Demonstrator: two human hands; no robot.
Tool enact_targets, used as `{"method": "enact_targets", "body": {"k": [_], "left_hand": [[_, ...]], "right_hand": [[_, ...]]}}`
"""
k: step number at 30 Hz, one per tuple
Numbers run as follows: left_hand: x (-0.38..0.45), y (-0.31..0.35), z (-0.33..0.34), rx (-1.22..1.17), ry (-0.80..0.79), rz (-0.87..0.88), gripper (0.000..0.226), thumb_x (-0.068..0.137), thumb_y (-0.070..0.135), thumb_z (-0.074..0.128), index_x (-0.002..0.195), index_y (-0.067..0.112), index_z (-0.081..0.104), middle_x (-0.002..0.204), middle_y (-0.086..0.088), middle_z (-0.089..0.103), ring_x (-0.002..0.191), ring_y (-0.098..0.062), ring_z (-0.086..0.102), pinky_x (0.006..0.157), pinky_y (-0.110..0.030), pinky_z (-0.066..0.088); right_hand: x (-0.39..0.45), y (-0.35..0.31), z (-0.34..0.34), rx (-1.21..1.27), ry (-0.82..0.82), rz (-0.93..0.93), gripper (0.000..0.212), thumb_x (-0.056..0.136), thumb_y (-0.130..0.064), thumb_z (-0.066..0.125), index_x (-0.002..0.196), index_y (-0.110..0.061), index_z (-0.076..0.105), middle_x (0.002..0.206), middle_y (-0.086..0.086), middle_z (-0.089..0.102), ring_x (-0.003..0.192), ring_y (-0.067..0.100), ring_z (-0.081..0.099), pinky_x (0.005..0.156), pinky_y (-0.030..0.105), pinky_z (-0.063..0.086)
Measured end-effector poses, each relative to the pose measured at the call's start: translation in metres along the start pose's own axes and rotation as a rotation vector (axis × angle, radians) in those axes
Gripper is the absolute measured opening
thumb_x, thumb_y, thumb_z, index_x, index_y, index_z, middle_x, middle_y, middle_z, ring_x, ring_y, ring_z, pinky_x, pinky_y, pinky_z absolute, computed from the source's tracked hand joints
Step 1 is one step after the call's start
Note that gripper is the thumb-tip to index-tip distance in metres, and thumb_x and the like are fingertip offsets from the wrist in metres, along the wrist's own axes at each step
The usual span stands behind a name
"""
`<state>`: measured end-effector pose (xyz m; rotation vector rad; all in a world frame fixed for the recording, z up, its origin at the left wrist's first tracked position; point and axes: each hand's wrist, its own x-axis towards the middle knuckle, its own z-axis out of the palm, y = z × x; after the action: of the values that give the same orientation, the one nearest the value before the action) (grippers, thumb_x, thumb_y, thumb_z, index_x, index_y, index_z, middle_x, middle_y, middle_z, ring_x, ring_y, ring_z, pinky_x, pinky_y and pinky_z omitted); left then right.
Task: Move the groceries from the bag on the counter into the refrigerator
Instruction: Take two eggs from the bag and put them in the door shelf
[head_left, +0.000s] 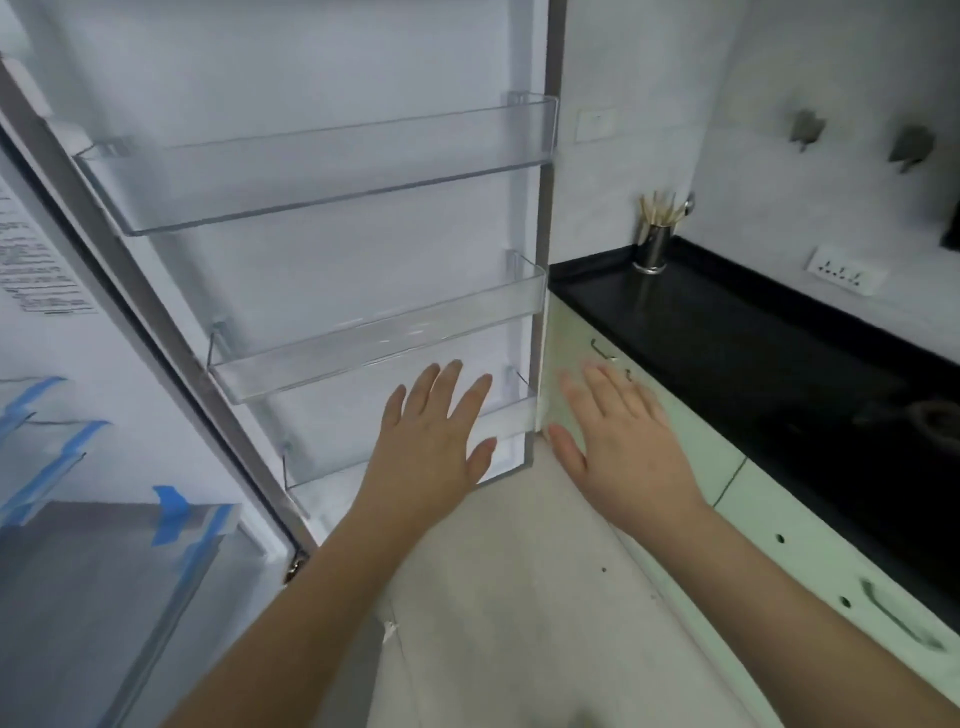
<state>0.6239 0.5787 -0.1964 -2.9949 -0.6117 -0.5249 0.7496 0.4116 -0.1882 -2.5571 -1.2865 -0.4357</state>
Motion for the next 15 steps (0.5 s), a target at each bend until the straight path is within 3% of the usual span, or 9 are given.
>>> {"method": "enact_targets", "body": {"k": [4, 8, 11, 15], "left_hand": [[0.006, 0.043, 0.006, -0.036, -0.038, 0.118, 0.056, 0.092, 0.051, 0.037, 0.138, 0.022, 0.051, 0.149, -0.013, 0.044, 0.137, -0.036, 0.039, 0.105, -0.064, 0.029], [0.009, 0.101, 0.01, -0.057, -0.106, 0.262, 0.06, 0.097, 0.056, 0.032, 0.151, 0.032, 0.021, 0.163, -0.004, 0.011, 0.149, -0.027, 0.005, 0.116, -0.058, 0.005], [0.007, 0.15, 0.003, -0.071, -0.11, 0.372, 0.063, 0.097, 0.06, 0.027, 0.152, 0.034, 0.013, 0.164, -0.001, 0.004, 0.15, -0.025, 0.0, 0.117, -0.056, 0.006], [-0.002, 0.215, -0.004, -0.126, -0.085, 0.527, 0.064, 0.096, 0.061, 0.028, 0.152, 0.032, 0.017, 0.164, 0.0, 0.004, 0.15, -0.024, 0.003, 0.116, -0.055, 0.008]], "right_hand": [[-0.047, 0.021, -0.015, -0.068, -0.068, 0.141, 0.064, 0.097, -0.05, 0.019, 0.148, -0.018, 0.038, 0.152, 0.011, 0.042, 0.141, 0.028, 0.036, 0.115, 0.048, 0.029], [-0.094, 0.055, -0.037, -0.185, -0.057, 0.298, 0.062, 0.097, -0.049, 0.022, 0.147, -0.018, 0.039, 0.152, 0.01, 0.041, 0.14, 0.028, 0.038, 0.114, 0.047, 0.029], [-0.133, 0.078, -0.058, -0.251, -0.054, 0.421, 0.062, 0.097, -0.05, 0.024, 0.148, -0.018, 0.038, 0.153, 0.009, 0.04, 0.141, 0.026, 0.037, 0.114, 0.046, 0.028], [-0.19, 0.106, -0.086, -0.313, -0.041, 0.561, 0.062, 0.096, -0.05, 0.025, 0.149, -0.02, 0.037, 0.153, 0.008, 0.04, 0.142, 0.026, 0.036, 0.115, 0.047, 0.029]]}}
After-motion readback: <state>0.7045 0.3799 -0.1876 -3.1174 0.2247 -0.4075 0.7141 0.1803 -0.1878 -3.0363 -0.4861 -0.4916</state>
